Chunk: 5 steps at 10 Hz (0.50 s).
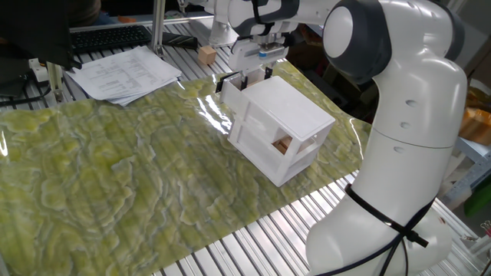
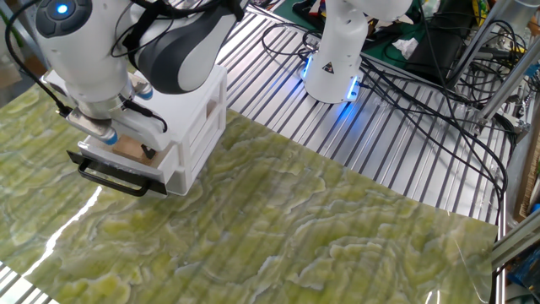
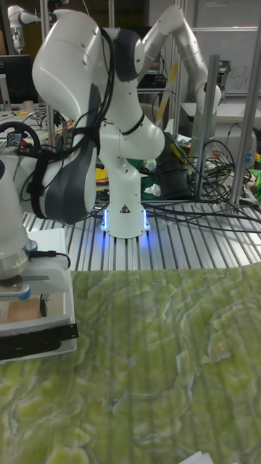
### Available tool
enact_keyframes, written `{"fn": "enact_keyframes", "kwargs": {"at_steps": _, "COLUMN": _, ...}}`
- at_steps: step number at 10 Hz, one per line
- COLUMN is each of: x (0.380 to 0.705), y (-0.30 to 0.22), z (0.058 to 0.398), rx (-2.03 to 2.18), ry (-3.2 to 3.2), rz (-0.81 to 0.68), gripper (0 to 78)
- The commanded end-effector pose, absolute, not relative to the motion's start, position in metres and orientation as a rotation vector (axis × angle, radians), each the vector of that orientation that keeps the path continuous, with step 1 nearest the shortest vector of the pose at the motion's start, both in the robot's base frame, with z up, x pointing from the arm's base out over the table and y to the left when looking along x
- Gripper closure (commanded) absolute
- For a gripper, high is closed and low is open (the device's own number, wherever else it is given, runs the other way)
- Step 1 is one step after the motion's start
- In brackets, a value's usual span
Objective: Take something out of a drawer
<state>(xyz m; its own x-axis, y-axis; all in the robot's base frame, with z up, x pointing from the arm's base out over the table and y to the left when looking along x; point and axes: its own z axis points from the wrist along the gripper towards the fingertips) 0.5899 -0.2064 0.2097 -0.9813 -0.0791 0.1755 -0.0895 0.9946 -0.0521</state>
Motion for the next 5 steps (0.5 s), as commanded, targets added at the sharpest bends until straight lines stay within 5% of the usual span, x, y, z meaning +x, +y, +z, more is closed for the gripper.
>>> {"fn": "enact_keyframes", "kwargs": {"at_steps": 1, "x": 0.5837, "y": -0.2074, "z": 0.2071, "rx": 0.124, "ry": -2.959, "rz": 0.091, "gripper": 0.1}}
{"fn": "enact_keyframes", "kwargs": {"at_steps": 5, "x": 0.5758, "y": -0.2063, "z": 0.2034, "rx": 0.110, "ry": -2.957, "rz": 0.075, "gripper": 0.1}}
